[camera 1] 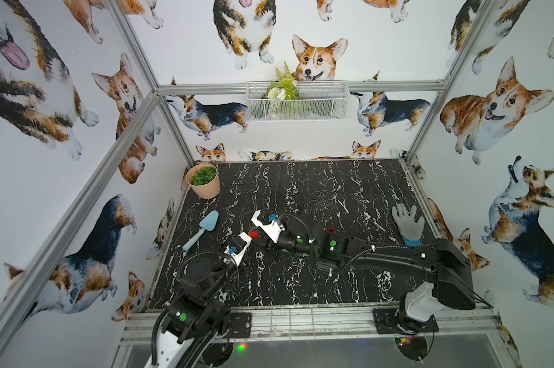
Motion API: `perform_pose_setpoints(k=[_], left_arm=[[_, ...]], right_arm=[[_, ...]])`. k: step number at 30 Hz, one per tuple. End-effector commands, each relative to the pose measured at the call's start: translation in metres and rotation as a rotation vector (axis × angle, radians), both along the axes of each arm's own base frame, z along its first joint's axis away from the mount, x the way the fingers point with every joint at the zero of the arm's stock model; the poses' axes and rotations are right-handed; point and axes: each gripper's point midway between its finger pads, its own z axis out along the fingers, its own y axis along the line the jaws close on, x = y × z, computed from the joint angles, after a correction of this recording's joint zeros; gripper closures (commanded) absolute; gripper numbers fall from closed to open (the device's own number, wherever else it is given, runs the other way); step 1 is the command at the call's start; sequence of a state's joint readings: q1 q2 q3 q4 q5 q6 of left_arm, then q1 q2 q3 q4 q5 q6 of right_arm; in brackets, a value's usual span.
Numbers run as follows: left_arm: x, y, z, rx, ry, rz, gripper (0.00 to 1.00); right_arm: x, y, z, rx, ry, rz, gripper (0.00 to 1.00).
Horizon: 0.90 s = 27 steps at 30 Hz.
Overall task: Close the paint jar lid
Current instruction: Screw the lid onto the paint jar.
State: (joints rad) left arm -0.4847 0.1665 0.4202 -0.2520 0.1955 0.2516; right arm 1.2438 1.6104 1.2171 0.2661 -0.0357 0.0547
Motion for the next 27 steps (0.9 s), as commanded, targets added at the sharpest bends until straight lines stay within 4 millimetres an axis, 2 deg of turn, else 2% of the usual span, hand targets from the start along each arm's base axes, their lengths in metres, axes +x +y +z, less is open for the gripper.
perform_pose_setpoints(k=[1,4,8,12,17,21,25,27], left_arm=[[-0.011,-0.011,0.03,-0.037,-0.123,-0.088,0.66],[-0.01,-0.01,0.03,-0.036,-0.122,-0.083,0.66],[-0.009,-0.009,0.03,-0.036,-0.123,-0.073,0.66],[-0.01,-0.008,0.031,-0.039,-0.129,-0.068,0.66],[-0.022,-0.014,0.037,-0.064,-0.167,-0.135,0.65],[-0.028,-0.017,0.039,-0.079,-0.184,-0.169,0.64],[-0.027,-0.017,0.038,-0.076,-0.179,-0.167,0.64],[-0.025,-0.016,0.037,-0.068,-0.174,-0.155,0.65]], right_arm=[[0.018,-0.006,-0.023,-0.111,0.018,-0.101,0.57],[0.018,-0.005,-0.027,-0.128,0.04,-0.102,0.61],[0.019,-0.008,-0.026,-0.119,0.042,-0.114,0.76],[0.021,-0.012,-0.022,-0.118,0.046,-0.125,0.77],[0.028,-0.021,-0.014,-0.056,0.16,-0.104,0.77],[0.028,-0.022,-0.012,-0.051,0.185,-0.091,0.76],[0.023,-0.018,-0.011,-0.034,0.206,-0.056,0.72],[0.022,-0.016,-0.012,-0.033,0.207,-0.041,0.67]])
